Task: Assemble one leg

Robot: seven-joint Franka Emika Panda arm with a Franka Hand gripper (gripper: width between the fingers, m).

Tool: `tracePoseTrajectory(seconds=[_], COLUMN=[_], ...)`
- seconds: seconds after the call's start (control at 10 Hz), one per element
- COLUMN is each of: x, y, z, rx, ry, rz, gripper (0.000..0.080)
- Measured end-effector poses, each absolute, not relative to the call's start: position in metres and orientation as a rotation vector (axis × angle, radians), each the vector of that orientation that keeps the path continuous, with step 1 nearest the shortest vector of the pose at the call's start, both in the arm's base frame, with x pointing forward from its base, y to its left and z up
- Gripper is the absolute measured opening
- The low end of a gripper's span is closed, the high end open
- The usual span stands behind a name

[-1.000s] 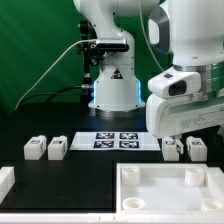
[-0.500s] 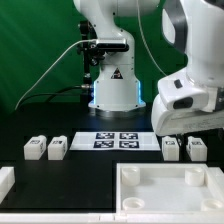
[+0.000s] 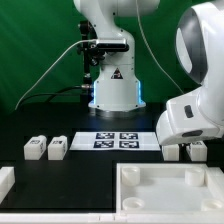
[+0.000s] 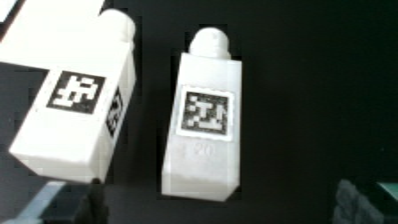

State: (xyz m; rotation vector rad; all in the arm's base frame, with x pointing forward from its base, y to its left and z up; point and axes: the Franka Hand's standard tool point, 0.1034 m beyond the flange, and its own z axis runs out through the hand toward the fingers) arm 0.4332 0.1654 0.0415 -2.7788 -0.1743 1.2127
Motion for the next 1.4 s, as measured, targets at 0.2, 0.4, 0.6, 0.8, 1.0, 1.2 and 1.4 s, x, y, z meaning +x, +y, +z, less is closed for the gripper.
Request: tracePoseTrajectory(seconds=[0.2, 0.4, 0.6, 0.8, 1.0, 1.2, 1.4], x=[0.419, 0.406, 0.397, 0.394, 0.394, 0.394, 0.394], y=[0.173, 0.173, 0.172, 0.174, 0.174, 0.174, 0.174], z=[0.035, 0.026, 0.017, 0.015, 0.015, 0.015, 0.015], rx=[-2.798, -2.799, -2.804, -2.804, -2.804, -2.804, -2.803], ry=[-0.075, -0.072, -0.068, -0.077, -0.077, -0.077, -0.077], rz=[1.283, 1.296, 1.289, 1.298, 1.298, 1.298, 1.298], gripper=[0.0649, 0.0649, 0.0649, 0.0649, 0.0521, 0.0374, 0.0289])
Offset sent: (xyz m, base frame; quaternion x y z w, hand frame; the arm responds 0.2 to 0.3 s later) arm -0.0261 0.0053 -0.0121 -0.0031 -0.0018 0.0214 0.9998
